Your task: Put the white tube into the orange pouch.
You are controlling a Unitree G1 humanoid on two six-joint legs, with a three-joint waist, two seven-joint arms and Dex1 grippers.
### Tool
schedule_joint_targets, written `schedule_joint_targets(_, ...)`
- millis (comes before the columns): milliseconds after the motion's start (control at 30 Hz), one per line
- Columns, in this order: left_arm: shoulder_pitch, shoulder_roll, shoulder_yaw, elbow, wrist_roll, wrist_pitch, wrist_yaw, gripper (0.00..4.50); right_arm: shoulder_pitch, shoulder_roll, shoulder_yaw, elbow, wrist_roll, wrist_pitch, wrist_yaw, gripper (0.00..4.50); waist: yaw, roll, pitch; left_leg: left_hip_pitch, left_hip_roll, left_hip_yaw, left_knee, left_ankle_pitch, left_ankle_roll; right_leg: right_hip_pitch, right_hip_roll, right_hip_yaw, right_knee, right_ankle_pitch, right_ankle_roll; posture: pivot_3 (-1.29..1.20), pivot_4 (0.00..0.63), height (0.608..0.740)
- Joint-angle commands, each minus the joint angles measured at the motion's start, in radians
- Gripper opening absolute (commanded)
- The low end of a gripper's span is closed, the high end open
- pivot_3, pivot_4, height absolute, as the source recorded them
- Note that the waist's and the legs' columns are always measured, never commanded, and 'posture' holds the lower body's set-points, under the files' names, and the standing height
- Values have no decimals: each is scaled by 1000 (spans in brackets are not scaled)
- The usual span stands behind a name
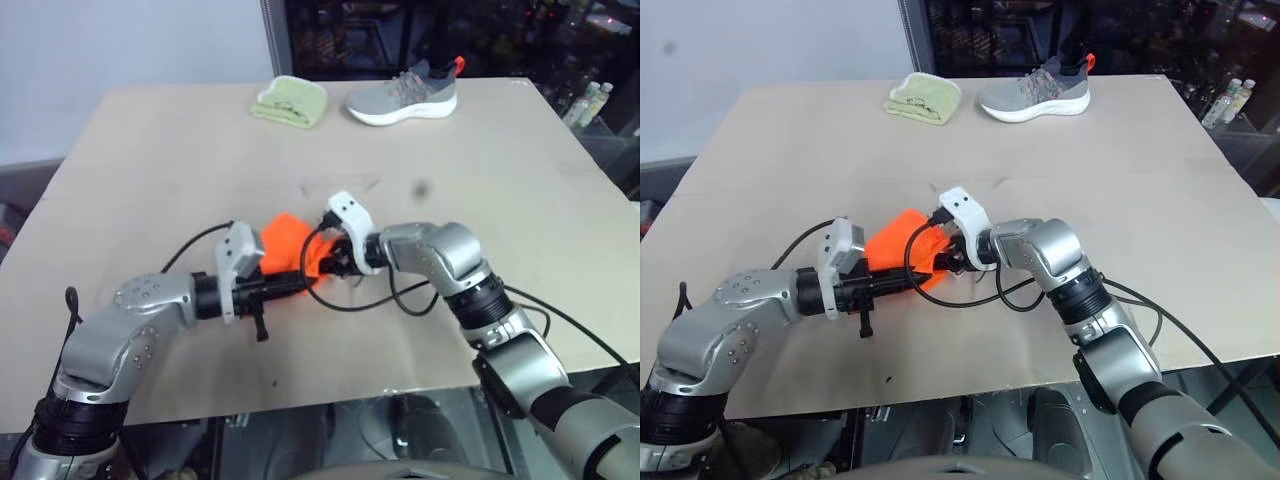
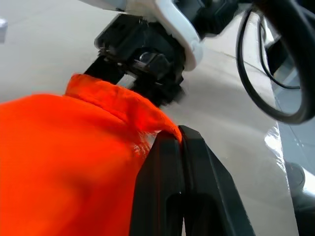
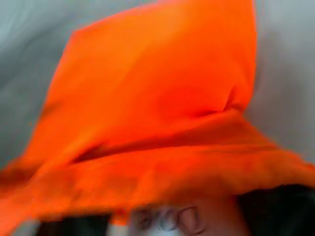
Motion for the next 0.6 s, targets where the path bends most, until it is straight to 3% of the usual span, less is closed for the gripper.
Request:
schedule_joint_targets(33, -73, -19, 110, 85, -107, 86, 63, 0, 34, -96, -78, -226, 46, 13, 45, 3713, 2, 0, 0, 0, 0, 0, 0, 0, 0, 0, 0, 0, 0, 0, 0, 0, 150, 740)
schedule_joint_targets(233, -193, -34, 200, 223, -226, 196, 99, 0, 91, -214, -136, -419, 70, 29, 49, 3713, -17, 0, 0, 2, 1, 1, -1, 0, 0, 1, 1, 1, 2, 0, 0, 0, 150, 740)
schedule_joint_targets(333, -292, -38, 266, 291, -346, 288, 147, 0, 138, -260, -104, -439, 18, -3, 30, 3713, -21, -1, 0, 1, 1, 0, 0, 0, 0, 0, 2, 0, 2, 0, 0, 0, 150, 740)
schedule_joint_targets(467, -337, -27, 259, 293, -364, 327, 161, 0, 174, -308, 66, -366, -125, -148, 40, 3713, -27, -2, 0, 1, 0, 1, 0, 0, 0, 1, 1, 1, 2, 0, 0, 0, 150, 740)
schedule_joint_targets(600, -331, -34, 250, 265, -372, 343, 173, 0, 168, -260, 160, -184, -237, -336, 47, 3713, -32, -3, 1, 1, 0, 2, 0, 0, 0, 0, 1, 3, 2, 0, 0, 0, 150, 740)
